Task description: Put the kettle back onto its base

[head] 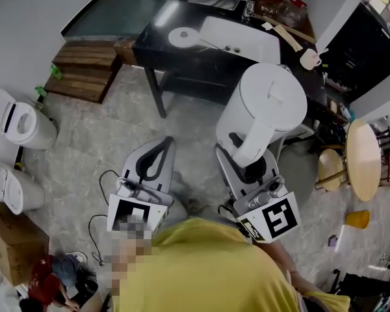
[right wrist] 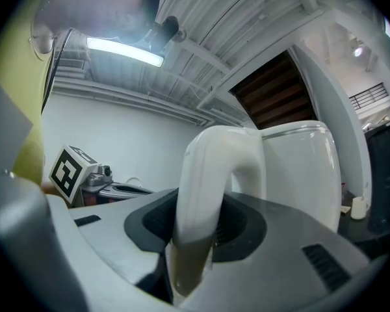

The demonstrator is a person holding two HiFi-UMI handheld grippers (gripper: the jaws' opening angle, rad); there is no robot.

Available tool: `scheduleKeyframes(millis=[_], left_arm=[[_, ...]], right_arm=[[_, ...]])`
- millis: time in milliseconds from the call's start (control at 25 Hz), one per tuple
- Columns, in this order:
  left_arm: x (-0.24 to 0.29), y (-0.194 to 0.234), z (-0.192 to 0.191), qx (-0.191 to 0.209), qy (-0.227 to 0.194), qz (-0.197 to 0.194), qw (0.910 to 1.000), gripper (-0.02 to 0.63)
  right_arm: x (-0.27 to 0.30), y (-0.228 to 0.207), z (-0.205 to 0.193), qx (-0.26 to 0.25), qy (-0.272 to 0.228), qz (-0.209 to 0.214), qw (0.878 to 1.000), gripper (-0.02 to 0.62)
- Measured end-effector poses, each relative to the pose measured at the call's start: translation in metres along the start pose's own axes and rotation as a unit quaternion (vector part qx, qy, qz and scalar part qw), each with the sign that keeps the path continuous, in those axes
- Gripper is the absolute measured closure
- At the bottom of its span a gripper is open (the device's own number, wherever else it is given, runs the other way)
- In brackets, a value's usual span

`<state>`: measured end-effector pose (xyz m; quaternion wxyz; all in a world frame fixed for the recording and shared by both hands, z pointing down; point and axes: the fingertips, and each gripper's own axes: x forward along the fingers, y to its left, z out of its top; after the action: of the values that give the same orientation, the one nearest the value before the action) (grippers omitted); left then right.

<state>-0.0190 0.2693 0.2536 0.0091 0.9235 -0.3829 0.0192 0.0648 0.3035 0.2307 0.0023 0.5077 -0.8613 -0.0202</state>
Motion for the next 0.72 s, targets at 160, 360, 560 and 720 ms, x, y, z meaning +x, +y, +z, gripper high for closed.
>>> scheduleKeyframes(millis=[160,360,560,720], left_arm=[[0.021,0.024,-0.002,-0.004,0.004,-0.01,0.9999,0.595],[0.051,0.062,-0.004,-0.01,0.006,-0.017,0.9998,0.595],[0.076,0.097,-0.004,-0.012,0.009,-0.031,0.9994,0.595],[0.093,0.122,-0.005,-0.012,0.01,-0.047,0.9988,0.595]], right_arm=[[0.03,-0.012,0.0,-0.004,0.0,-0.004,1.0,0.459],[0.071,-0.028,-0.004,-0.005,0.006,-0.012,1.0,0.459],[0.112,-0.04,-0.004,-0.006,0.007,-0.022,1.0,0.459],[0.139,-0.045,-0.002,-0.01,0.005,-0.033,0.999,0.459]])
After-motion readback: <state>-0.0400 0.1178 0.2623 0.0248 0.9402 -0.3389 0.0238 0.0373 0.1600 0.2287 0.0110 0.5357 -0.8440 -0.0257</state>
